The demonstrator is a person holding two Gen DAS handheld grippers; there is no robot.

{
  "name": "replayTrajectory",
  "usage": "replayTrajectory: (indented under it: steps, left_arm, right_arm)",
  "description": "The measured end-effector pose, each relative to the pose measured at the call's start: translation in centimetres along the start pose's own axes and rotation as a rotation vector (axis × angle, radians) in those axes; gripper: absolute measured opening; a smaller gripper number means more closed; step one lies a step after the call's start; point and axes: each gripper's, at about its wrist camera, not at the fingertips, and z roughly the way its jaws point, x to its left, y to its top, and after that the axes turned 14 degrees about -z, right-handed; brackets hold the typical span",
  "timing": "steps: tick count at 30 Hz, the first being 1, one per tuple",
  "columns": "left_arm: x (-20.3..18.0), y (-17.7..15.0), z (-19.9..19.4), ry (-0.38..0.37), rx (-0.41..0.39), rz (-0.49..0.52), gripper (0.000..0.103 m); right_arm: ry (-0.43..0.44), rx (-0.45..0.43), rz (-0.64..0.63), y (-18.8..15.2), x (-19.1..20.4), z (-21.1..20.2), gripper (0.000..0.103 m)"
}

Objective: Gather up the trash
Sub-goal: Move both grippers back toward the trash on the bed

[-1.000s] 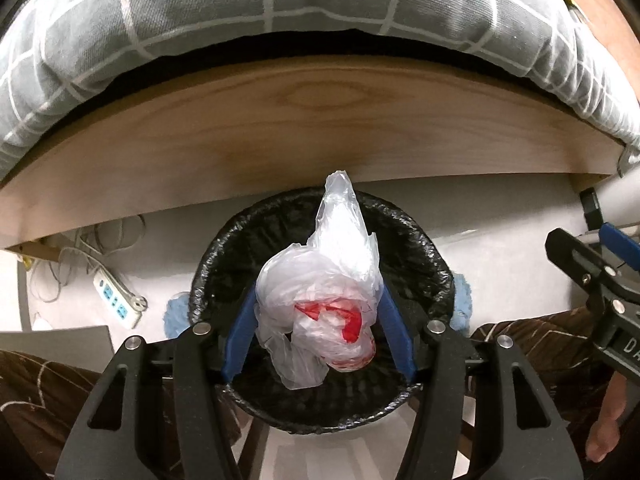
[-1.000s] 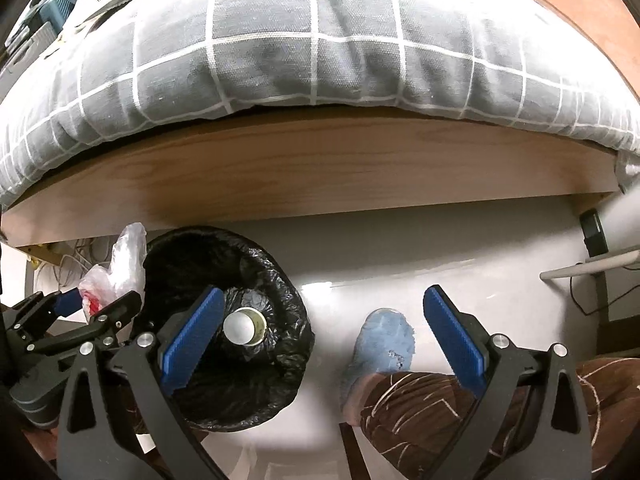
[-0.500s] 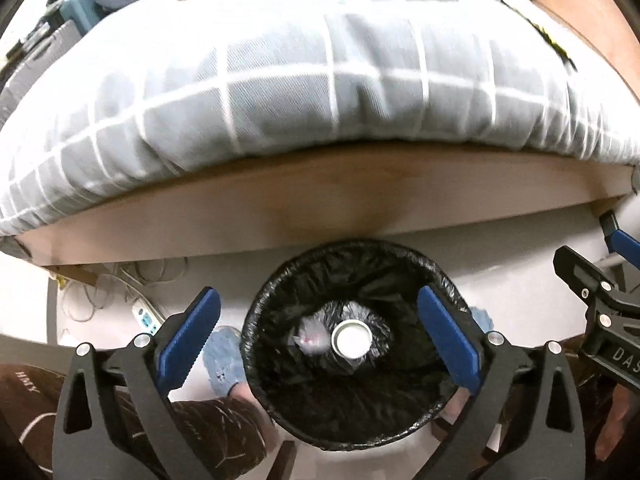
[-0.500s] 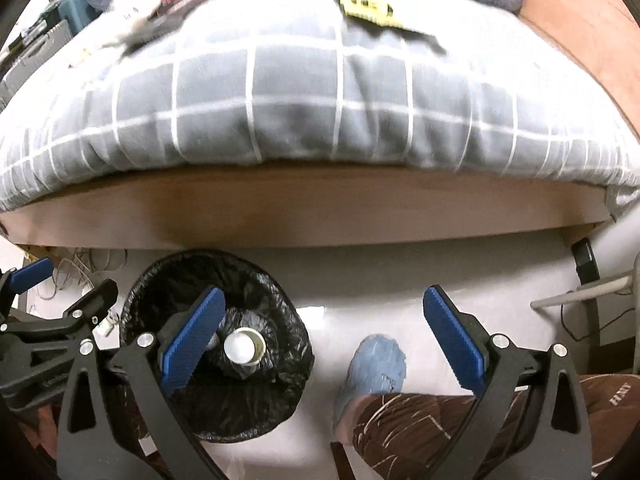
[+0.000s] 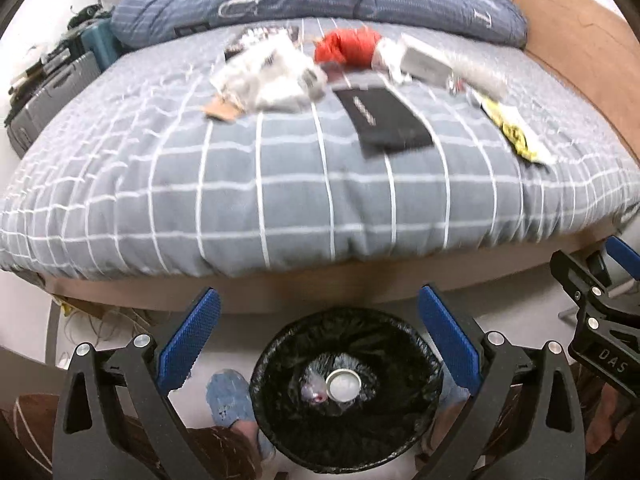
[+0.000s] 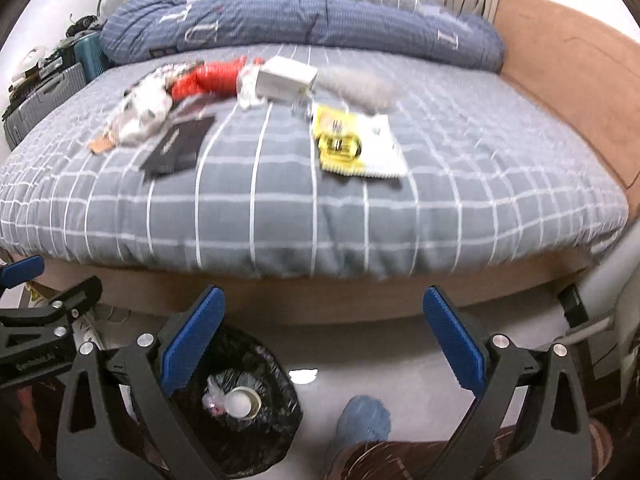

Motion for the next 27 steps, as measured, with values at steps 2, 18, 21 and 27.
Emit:
replayTrajectory:
  steps: [2, 18, 21, 27]
  left_arm:
    - [-0.1, 0.7, -0.6, 0.004, -0.016, 0.0, 0.097]
    - [1.3, 7.8, -0.9, -0.023, -0.124, -0.095, 0.097]
    - [1.5, 9.6, -0.1, -0.01, -0.153, -0.087, 0.097]
    - [2.0, 13.2, 2.7, 0.001, -0.145, -0.08, 0.097]
  right_arm:
    - [-0.007, -0.021, -0.001, 0.6, -0.4, -0.4, 0.096]
    - [-0.004, -0.107, 0.029, 5.6, -4.2, 0.5, 0.096]
    - [0.011, -0.094, 0.045, 6.5, -4.9, 1.9, 0.095]
    - [0.026, -0.044, 0.062, 8.2, -5.6, 5.2, 0.095]
